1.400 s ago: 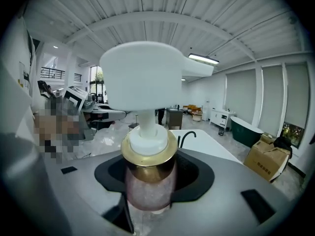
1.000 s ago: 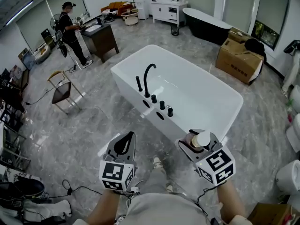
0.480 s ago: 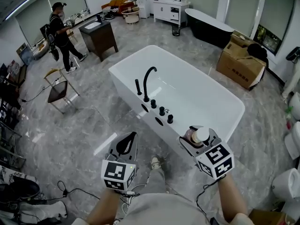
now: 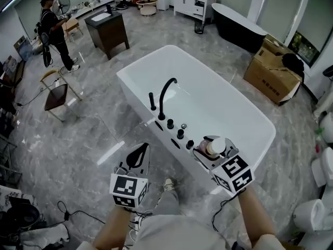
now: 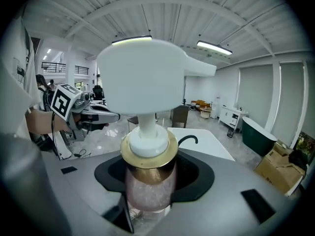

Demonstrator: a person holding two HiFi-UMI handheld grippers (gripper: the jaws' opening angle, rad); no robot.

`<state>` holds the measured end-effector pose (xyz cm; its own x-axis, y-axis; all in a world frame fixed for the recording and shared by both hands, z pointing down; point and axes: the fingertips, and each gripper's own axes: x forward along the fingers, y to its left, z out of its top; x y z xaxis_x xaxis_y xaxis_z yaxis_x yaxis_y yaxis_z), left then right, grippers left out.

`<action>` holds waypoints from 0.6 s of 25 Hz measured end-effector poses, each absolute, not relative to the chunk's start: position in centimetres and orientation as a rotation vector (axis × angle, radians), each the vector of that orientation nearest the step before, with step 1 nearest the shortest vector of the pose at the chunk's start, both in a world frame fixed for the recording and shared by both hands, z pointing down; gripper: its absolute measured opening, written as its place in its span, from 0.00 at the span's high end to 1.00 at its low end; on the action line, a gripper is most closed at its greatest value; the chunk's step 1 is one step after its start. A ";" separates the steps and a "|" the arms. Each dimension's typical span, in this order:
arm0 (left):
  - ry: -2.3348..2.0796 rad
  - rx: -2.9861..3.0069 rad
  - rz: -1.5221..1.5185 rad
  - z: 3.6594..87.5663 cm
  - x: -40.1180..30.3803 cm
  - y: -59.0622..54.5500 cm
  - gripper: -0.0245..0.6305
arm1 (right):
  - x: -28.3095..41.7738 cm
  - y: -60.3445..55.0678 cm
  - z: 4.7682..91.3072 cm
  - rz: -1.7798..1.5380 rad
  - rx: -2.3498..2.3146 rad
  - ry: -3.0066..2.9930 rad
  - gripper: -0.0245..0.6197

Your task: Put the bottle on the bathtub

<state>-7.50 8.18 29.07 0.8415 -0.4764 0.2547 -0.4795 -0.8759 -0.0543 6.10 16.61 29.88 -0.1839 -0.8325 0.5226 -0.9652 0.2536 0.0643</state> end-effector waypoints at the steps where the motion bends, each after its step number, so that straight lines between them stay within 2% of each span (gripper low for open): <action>1: -0.776 3.001 0.420 29.4 -6.9 7.0 0.93 | 6.6 15.1 30.3 0.394 1.620 -2.073 0.61; 15: -0.749 2.958 0.528 34.0 -2.6 -5.9 0.93 | 9.4 -1.6 36.4 0.344 1.359 -2.152 0.61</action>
<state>-2.57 -5.87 33.98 0.8249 -0.4543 0.3363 -0.4695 -0.8820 -0.0399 9.43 -1.64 36.45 -0.3247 -0.7433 0.5849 -0.8885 0.4517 0.0808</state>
